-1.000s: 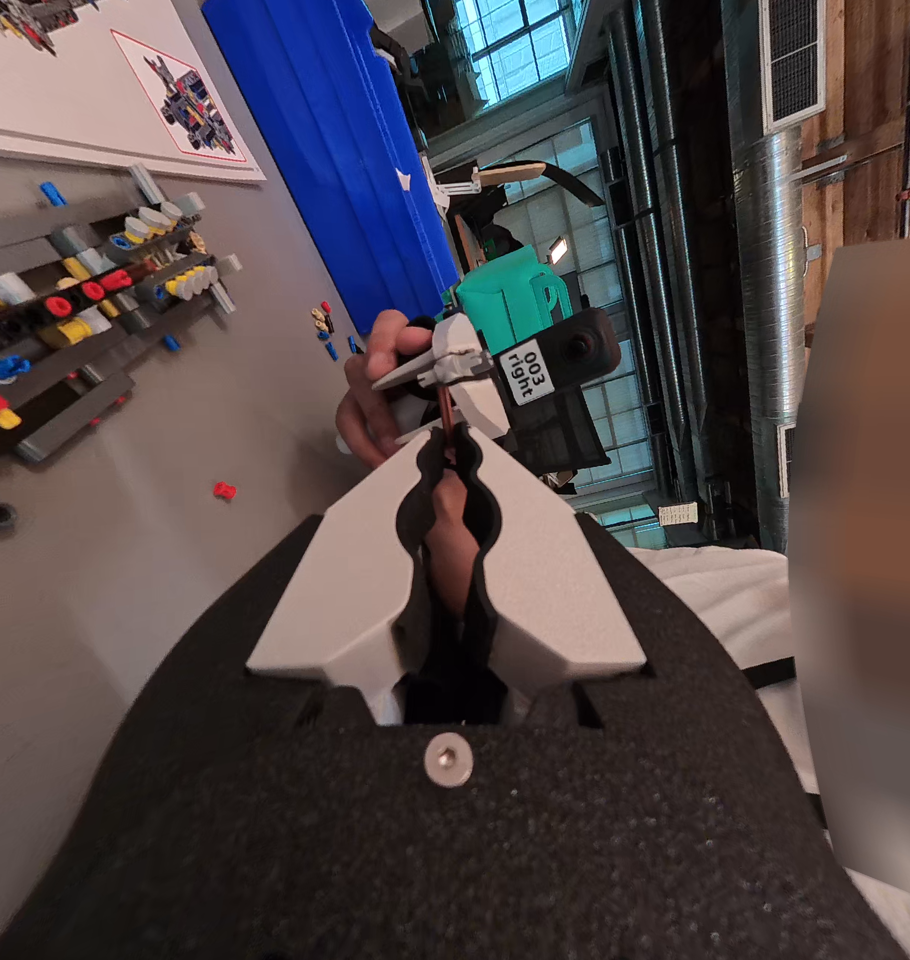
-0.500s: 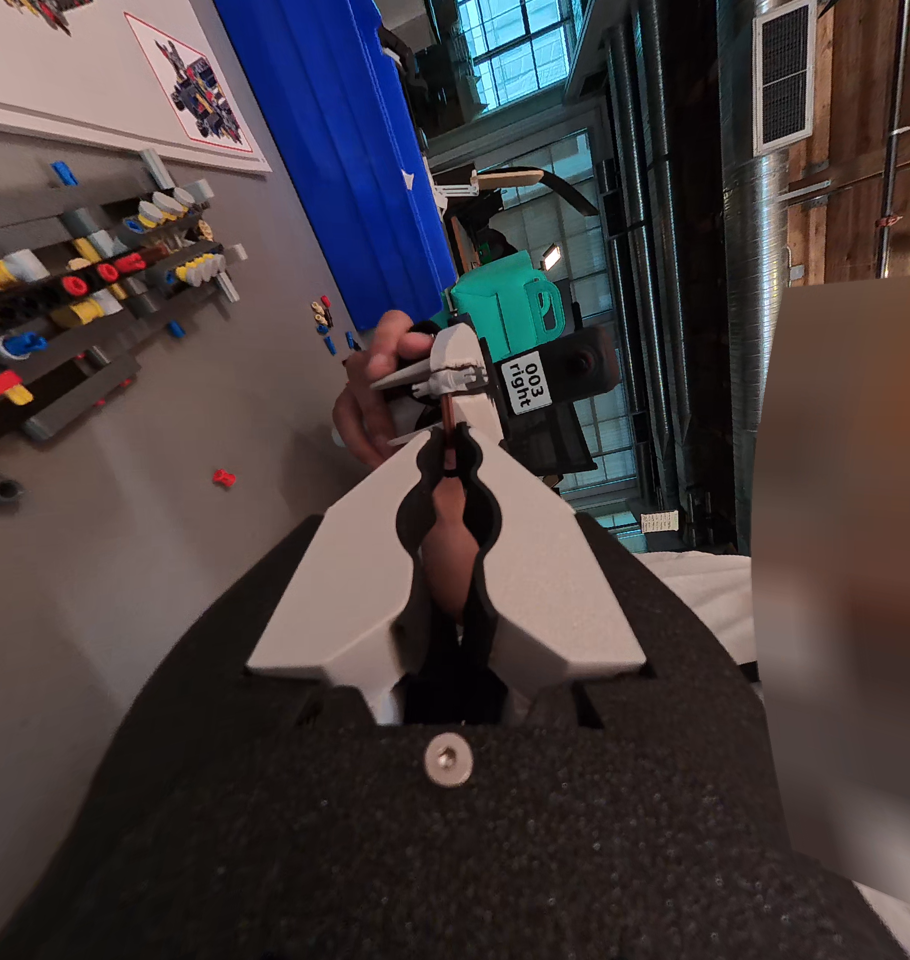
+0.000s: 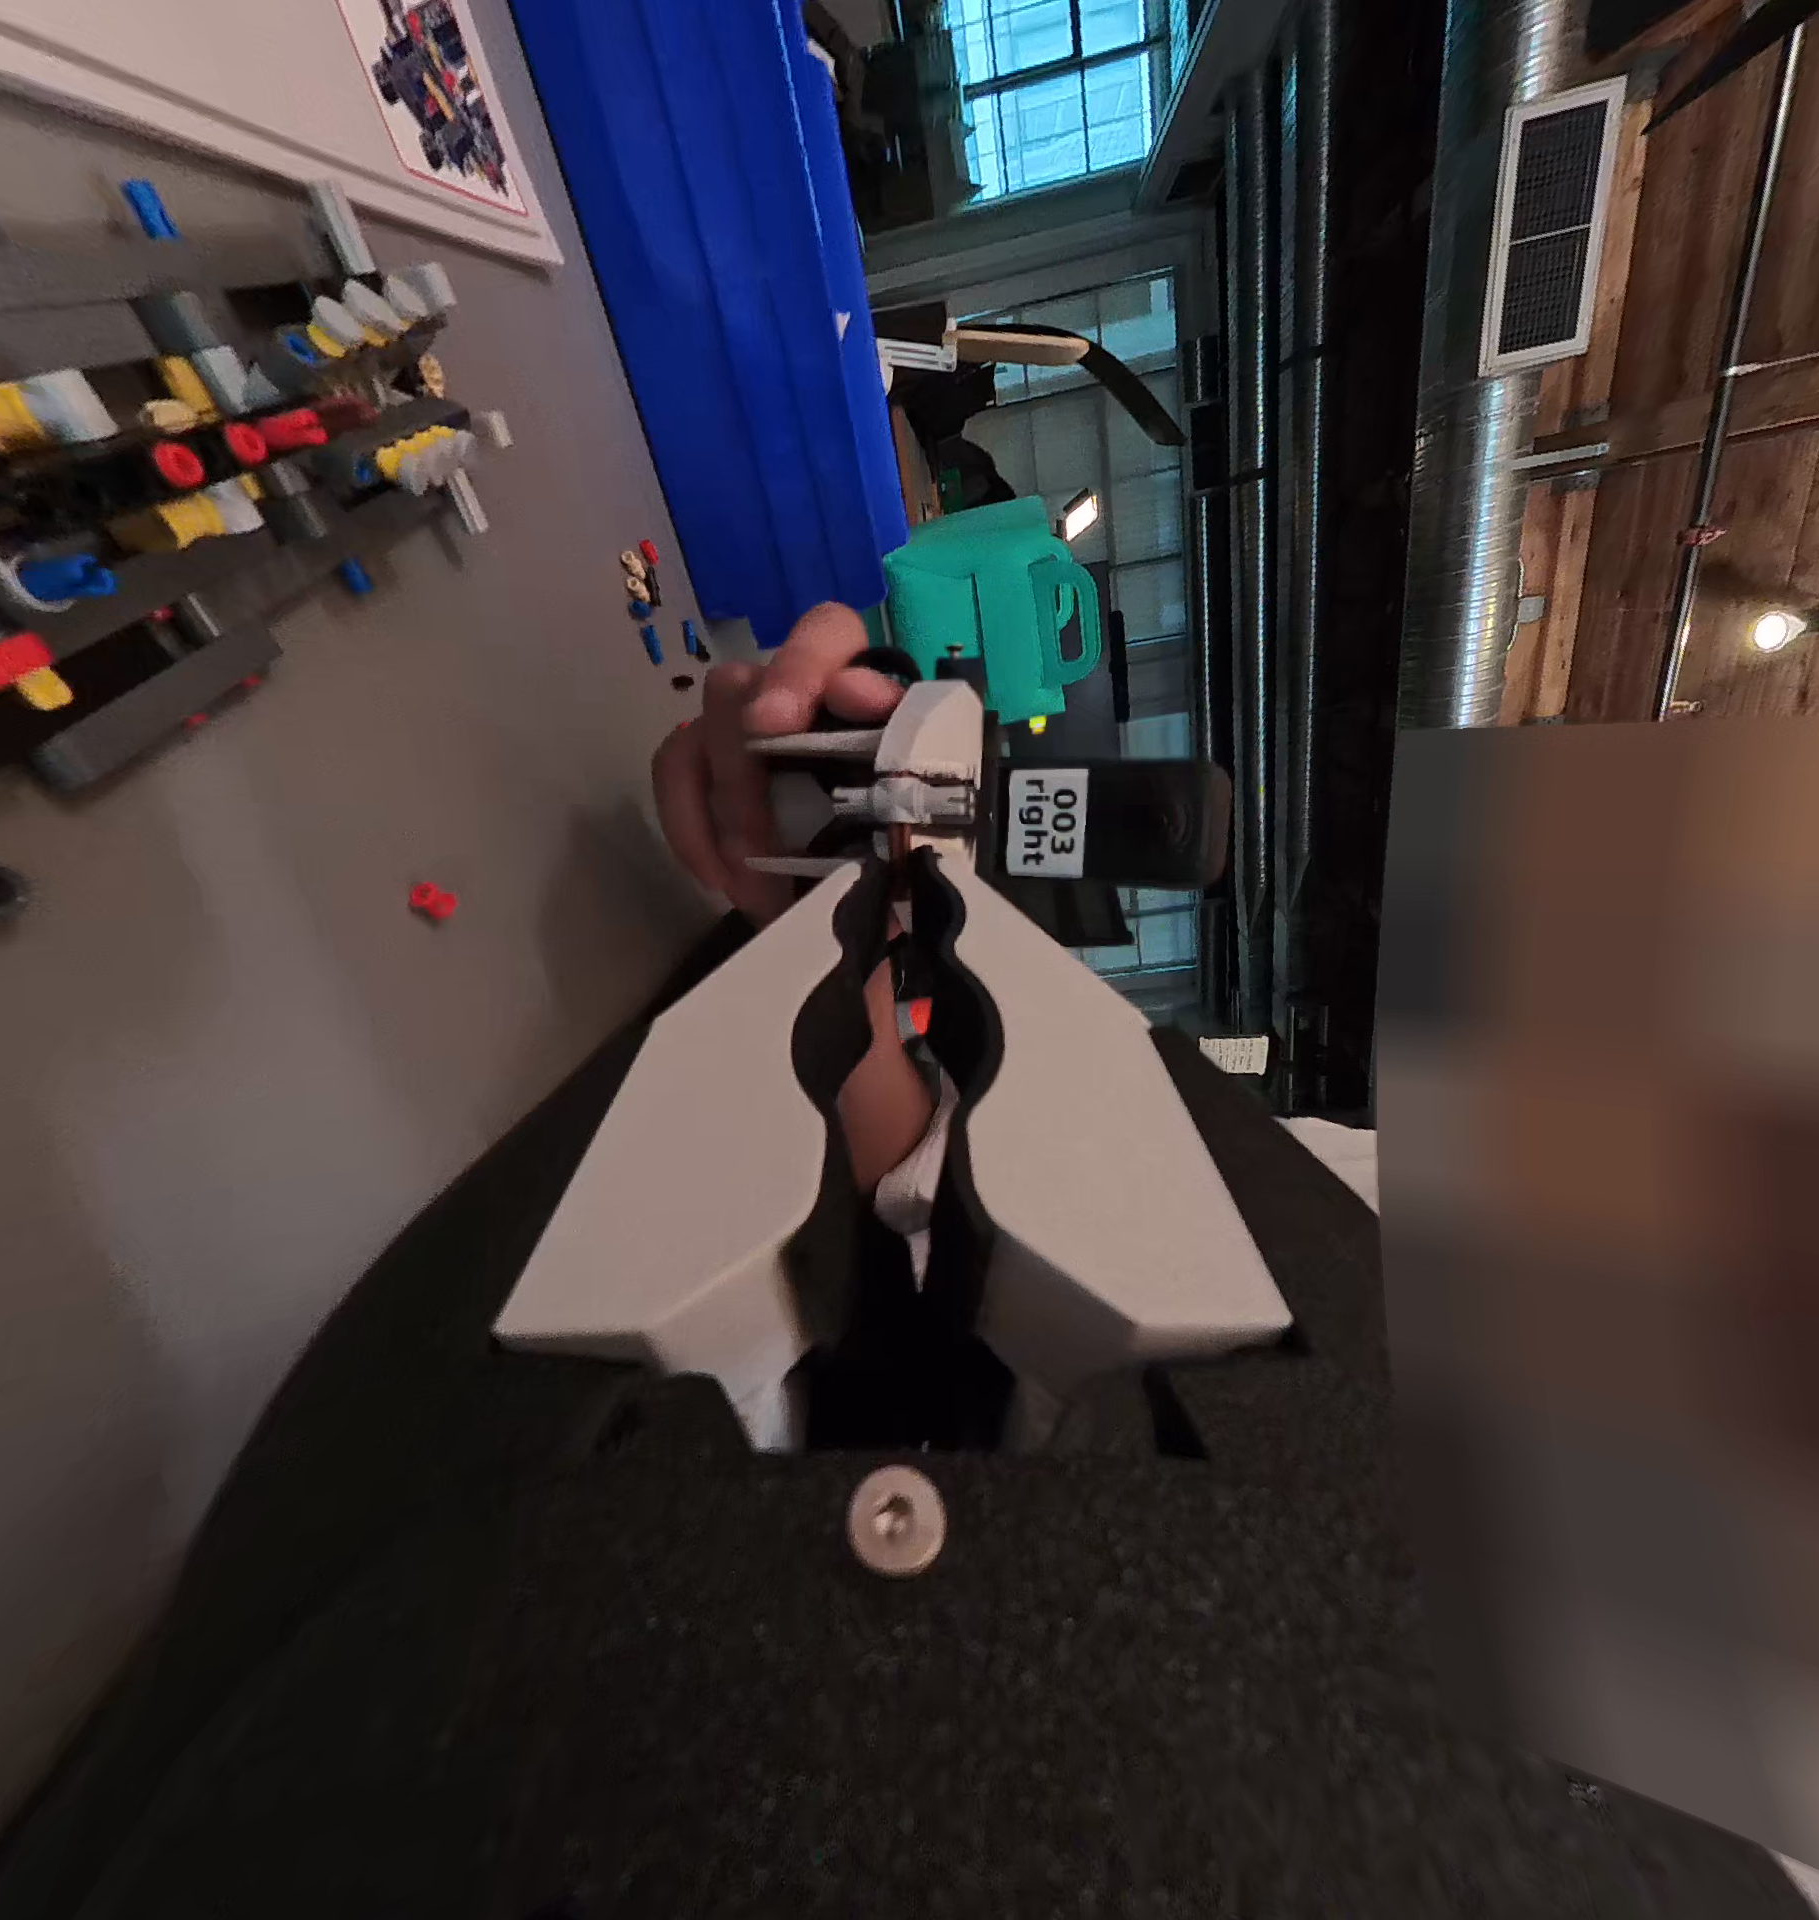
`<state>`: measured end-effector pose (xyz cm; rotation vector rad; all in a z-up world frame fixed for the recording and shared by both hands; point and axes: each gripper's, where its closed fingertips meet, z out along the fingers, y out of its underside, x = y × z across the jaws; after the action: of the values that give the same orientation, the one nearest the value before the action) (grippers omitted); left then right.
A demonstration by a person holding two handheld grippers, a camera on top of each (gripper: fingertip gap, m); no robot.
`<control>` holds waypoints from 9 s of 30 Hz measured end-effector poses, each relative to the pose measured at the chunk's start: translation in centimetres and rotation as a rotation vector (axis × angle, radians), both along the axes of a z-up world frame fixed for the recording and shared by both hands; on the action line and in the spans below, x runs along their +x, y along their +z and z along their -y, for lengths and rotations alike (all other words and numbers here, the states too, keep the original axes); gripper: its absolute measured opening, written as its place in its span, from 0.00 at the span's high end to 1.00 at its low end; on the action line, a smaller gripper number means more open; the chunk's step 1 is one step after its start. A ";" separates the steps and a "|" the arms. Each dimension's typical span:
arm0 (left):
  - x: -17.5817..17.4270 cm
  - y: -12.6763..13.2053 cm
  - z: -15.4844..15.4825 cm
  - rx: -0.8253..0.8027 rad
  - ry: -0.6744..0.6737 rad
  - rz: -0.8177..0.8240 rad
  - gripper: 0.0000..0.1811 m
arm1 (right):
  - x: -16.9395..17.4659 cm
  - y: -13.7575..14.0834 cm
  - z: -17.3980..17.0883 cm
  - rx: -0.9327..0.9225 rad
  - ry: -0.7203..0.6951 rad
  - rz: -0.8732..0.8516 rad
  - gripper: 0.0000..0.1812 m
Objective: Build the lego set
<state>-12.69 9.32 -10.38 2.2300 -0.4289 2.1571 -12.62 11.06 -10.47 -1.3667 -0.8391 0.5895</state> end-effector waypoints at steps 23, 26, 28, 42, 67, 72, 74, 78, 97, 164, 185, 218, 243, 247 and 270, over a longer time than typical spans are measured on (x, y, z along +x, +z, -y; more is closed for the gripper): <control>1.3 0.8 -1.9 0.656 -0.115 -0.084 0.81 | 1.0 0.3 -1.2 -0.707 0.200 -0.585 0.97; 1.3 0.6 -1.9 0.584 -0.115 -0.057 0.84 | 0.7 0.0 -0.9 -0.652 0.181 -0.506 0.97; 1.4 0.6 -1.8 0.545 -0.120 -0.033 0.86 | 0.3 0.0 -0.6 -0.645 0.197 -0.490 0.97; 1.9 1.1 -1.4 0.598 -0.082 0.067 0.94 | 0.3 1.1 -0.1 -0.679 0.279 -0.568 0.97; 0.2 -6.3 -4.0 1.935 -0.234 -0.126 0.97 | 4.1 -9.9 3.1 -0.619 0.036 0.384 0.91; -0.2 -6.6 -3.9 1.912 -0.244 -0.129 0.97 | 3.5 -11.9 3.2 -0.603 -0.005 0.520 0.93; -0.3 -6.7 -3.9 1.912 -0.243 -0.130 0.97 | 3.3 -12.3 3.2 -0.632 -0.031 0.546 0.94; -0.2 -7.1 -3.8 1.921 -0.264 -0.142 0.97 | 3.2 -12.0 2.8 -0.657 -0.131 0.506 0.93; -0.3 -7.9 -3.6 1.943 -0.311 -0.164 0.97 | 2.5 -13.0 2.5 -0.701 -0.255 0.551 0.97; -0.5 -5.6 -5.7 2.095 -0.135 -0.230 0.97 | 0.1 -3.5 -3.8 -0.676 0.011 -0.435 0.97; -0.5 -5.9 -6.7 2.084 -0.128 -0.289 0.97 | -0.4 -5.1 -3.7 -0.643 -0.039 -0.289 0.97; -0.9 -5.2 -7.4 2.015 -0.097 -0.283 0.97 | 2.1 -9.9 -1.6 -0.579 -0.084 0.212 0.97; -0.5 -7.8 -6.0 2.098 -0.250 -0.315 0.97 | 4.0 -12.9 1.1 -0.605 -0.072 0.596 0.93; -0.5 -7.9 -6.2 2.096 -0.254 -0.326 0.97 | 4.3 -12.1 0.4 -0.650 -0.087 0.688 0.93; -0.6 -8.2 -6.2 2.104 -0.275 -0.349 0.97 | 4.0 -13.0 0.3 -0.786 -0.072 0.826 0.95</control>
<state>-13.33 15.55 -18.63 2.0940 -3.6257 0.5290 -8.67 10.78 -23.45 -2.4309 -1.2658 0.2756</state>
